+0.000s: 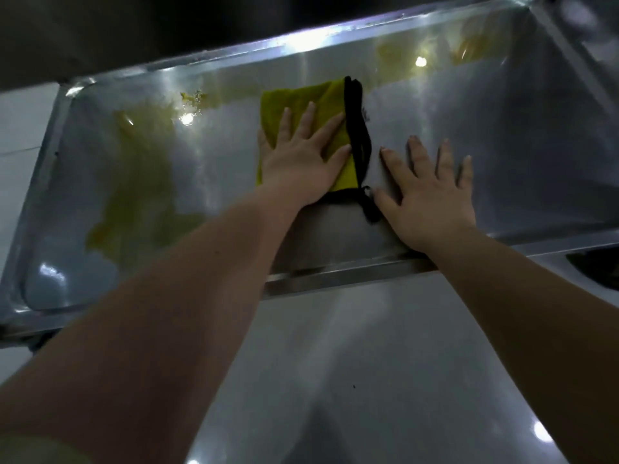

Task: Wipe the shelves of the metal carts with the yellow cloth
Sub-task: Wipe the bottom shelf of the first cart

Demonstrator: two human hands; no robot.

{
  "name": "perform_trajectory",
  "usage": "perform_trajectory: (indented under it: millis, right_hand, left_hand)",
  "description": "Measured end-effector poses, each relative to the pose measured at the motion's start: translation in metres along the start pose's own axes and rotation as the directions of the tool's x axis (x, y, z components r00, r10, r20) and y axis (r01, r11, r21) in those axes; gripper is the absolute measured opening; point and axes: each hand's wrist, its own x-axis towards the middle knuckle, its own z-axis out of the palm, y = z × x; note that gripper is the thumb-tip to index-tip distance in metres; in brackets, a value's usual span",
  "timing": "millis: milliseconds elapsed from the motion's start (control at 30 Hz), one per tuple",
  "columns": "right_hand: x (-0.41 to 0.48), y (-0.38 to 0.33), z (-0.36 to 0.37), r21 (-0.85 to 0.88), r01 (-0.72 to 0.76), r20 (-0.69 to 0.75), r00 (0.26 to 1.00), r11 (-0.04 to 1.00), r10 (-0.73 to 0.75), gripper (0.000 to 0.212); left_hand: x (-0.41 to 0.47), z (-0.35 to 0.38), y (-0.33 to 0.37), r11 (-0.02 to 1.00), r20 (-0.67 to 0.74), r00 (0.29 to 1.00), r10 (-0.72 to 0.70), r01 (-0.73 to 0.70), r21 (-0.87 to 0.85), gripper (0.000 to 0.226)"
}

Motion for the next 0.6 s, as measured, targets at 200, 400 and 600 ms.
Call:
perform_trajectory:
  millis: [200,400,600]
  right_hand:
    - [0.000,-0.005,-0.005,-0.001,-0.003,0.007,1.000,1.000,0.003,0.066]
    - [-0.001,-0.027,-0.011,-0.025,-0.035,0.042,0.998,0.999,0.036,0.062]
    - [0.001,-0.106,0.000,-0.084,0.291,0.029,0.957,0.953,-0.289,0.062]
  left_hand:
    - [-0.032,-0.014,-0.132,0.984,-0.015,0.984,-0.176,0.176,-0.006,0.059]
    - [-0.047,-0.017,-0.155,0.962,-0.008,0.965,-0.262,0.261,0.077,0.057]
    - [-0.048,-0.019,-0.153,0.964,0.010,0.967,-0.256,0.255,0.076,0.057]
